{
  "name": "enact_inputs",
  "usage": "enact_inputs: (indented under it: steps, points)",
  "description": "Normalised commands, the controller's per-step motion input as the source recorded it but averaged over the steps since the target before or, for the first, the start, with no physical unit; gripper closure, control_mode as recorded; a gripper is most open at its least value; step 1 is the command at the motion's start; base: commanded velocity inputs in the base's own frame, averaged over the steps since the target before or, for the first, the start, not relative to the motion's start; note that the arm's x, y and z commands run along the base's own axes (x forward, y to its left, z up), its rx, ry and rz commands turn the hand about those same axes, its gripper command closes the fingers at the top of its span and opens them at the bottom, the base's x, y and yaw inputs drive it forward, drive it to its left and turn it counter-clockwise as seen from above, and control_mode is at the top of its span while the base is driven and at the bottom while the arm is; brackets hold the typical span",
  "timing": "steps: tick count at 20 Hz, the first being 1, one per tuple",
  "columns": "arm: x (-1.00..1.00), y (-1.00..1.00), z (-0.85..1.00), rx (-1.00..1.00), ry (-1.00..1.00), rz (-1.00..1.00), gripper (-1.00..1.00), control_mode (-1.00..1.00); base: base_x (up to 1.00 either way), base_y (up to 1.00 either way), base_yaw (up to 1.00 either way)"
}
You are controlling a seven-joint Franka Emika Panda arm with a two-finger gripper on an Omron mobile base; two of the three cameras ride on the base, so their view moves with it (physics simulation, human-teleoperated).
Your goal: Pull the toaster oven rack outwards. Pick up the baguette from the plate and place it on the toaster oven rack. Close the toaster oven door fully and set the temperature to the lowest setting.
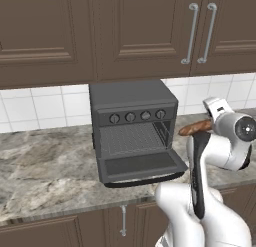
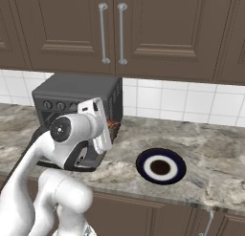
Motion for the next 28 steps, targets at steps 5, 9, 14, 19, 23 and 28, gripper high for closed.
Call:
enact_inputs:
  steps: [5, 9, 14, 19, 23, 28]
  points:
    - [-0.07, 0.58, 0.04, -0.06, 0.03, -0.02, 1.0, -1.0, 0.0, 0.0, 0.0]
    - [-0.17, 0.43, 0.0, 0.0, 0.14, -0.07, 1.0, -1.0, 0.0, 0.0, 0.0]
    - [-0.27, 0.23, -0.07, 0.0, 0.2, -0.19, 1.0, -1.0, 0.0, 0.0, 0.0]
    - [-0.56, 0.28, -0.11, 0.05, 0.05, -0.29, 1.0, -1.0, 0.0, 0.0, 0.0]
    - [-0.51, 0.2, -0.05, 0.13, -0.02, -0.34, 1.0, -1.0, 0.0, 0.0, 0.0]
    - [-0.11, 0.08, 0.0, 0.18, -0.12, -0.3, 1.0, -1.0, 0.0, 0.0, 0.0]
